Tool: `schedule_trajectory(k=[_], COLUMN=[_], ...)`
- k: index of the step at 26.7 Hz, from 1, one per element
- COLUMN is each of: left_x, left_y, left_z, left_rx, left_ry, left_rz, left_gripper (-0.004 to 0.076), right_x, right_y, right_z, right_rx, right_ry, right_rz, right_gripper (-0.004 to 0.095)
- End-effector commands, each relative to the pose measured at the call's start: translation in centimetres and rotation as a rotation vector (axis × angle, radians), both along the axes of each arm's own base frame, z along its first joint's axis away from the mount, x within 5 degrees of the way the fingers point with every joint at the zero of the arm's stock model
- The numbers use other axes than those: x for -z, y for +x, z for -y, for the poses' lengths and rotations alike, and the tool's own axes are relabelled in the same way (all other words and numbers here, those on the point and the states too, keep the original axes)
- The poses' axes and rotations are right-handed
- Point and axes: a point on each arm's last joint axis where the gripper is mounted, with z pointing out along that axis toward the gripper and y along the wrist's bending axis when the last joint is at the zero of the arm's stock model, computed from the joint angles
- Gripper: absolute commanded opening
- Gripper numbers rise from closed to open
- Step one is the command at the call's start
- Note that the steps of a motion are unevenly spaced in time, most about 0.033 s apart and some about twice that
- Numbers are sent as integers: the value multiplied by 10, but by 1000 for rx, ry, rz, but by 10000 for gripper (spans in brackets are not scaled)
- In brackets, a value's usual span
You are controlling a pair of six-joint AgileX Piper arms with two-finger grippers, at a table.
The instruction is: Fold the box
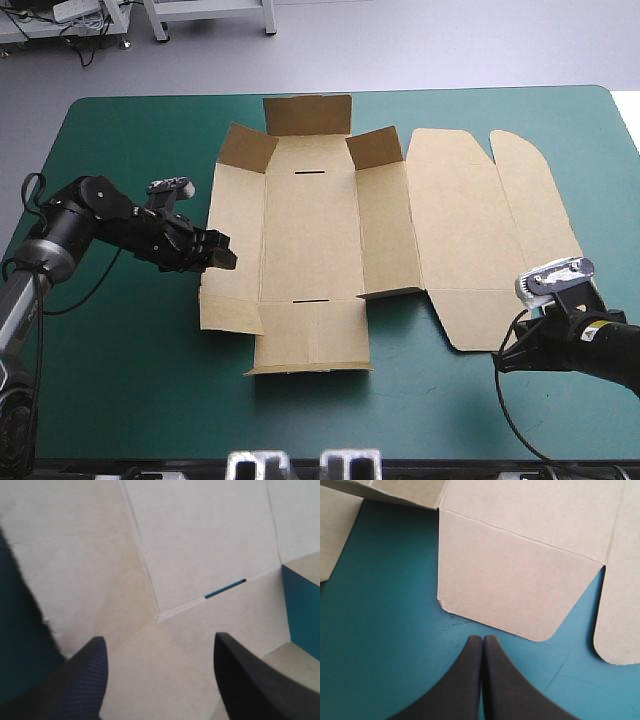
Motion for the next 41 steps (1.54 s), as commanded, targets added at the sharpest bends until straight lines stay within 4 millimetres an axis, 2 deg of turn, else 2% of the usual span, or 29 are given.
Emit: schedule_trajectory(k=[1, 5, 9, 14, 18, 26, 28, 30, 32, 36, 41], left_x=[-18, -14, -8, 14, 34, 59, 61, 61, 61, 58, 43], left_y=[-2, 0, 4, 19, 31, 49, 51, 50, 51, 51, 52], left_z=[-13, -27, -30, -30, -26, -11, -11, -10, -10, -8, 5], left_rx=[-42, -70, -76, -77, -71, -57, -64, -63, -64, -53, 58], left_ry=[6, 83, 99, 91, 32, -165, -171, -175, -180, -216, -413], left_rz=[69, 71, 59, -17, -79, -134, -138, -142, -136, -126, -22], left_gripper=[451, 451, 451, 451, 451, 430, 368, 249, 10, -8, -8], right_x=[-10, -10, -10, -10, -10, -10, -10, -10, -10, -10, -10], right_y=[3, 3, 3, 3, 3, 3, 3, 3, 3, 3, 3], right_z=[-1, -1, -1, -2, -2, -2, -2, -2, -2, -2, -2], right_rx=[-2, -3, -4, -4, -4, -4, -4, -4, -3, -3, -3], right_ry=[12, 11, 13, 19, 19, 19, 19, 19, 19, 19, 19], right_rz=[70, 70, 70, 70, 70, 70, 70, 70, 74, 74, 74], right_gripper=[-15, -15, -15, -15, -15, -15, -15, -15, -15, -15, -15])
